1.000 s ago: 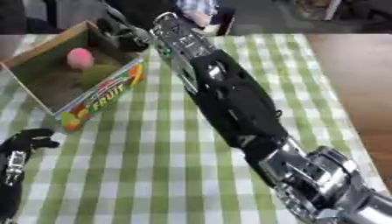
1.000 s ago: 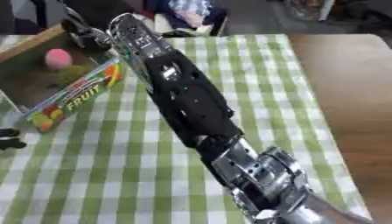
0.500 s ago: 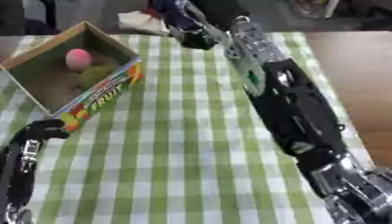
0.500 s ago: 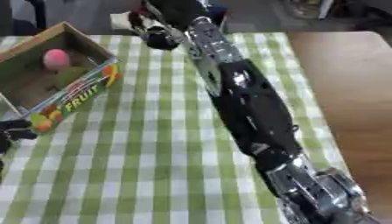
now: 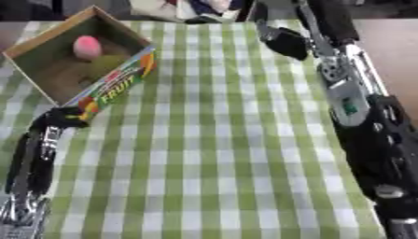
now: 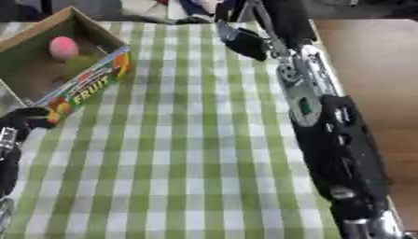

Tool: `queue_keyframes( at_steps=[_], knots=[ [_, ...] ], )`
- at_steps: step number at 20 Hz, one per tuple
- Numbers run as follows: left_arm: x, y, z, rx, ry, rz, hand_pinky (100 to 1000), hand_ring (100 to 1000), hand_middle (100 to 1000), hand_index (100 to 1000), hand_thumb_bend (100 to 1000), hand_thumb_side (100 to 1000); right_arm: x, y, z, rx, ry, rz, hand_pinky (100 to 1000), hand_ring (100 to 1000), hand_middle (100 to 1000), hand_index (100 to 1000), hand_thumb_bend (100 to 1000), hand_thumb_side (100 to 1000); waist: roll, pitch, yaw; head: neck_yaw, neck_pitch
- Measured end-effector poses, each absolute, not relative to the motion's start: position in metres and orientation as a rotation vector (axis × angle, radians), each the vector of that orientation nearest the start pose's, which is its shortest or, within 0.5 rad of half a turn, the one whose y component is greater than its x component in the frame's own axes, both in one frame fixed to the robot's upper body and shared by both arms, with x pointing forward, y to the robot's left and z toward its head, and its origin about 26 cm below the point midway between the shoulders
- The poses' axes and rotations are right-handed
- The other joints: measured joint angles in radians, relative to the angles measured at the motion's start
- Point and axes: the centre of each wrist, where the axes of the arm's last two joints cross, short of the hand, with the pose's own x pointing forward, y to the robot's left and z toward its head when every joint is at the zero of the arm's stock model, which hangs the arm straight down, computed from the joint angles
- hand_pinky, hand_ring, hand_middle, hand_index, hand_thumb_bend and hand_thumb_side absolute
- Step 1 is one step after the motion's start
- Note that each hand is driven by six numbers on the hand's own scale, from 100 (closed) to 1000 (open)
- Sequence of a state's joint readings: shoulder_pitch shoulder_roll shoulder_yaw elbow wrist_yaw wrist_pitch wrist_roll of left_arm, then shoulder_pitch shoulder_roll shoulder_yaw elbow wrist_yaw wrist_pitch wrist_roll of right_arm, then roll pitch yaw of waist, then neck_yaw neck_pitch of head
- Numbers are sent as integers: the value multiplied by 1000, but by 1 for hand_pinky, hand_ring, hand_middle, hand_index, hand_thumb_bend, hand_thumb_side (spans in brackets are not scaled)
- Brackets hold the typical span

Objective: Pick up objects on the table and place them in the box.

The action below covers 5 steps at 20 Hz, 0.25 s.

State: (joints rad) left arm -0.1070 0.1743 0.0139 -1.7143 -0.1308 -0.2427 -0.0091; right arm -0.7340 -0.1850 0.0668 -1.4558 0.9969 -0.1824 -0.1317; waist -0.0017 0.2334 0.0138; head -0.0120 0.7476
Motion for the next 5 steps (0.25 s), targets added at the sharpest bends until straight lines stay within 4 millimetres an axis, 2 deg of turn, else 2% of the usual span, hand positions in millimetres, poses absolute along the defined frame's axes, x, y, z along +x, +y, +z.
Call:
queue_keyframes(
  at_steps=[5],
  knots=[
    [300,272,63,211,-2042,-301,831,613,656,733,100,915,392,-205,184,1493,3204,-1181,521,596,607,933,100,552,0,-10,-8,15,8]
  ],
)
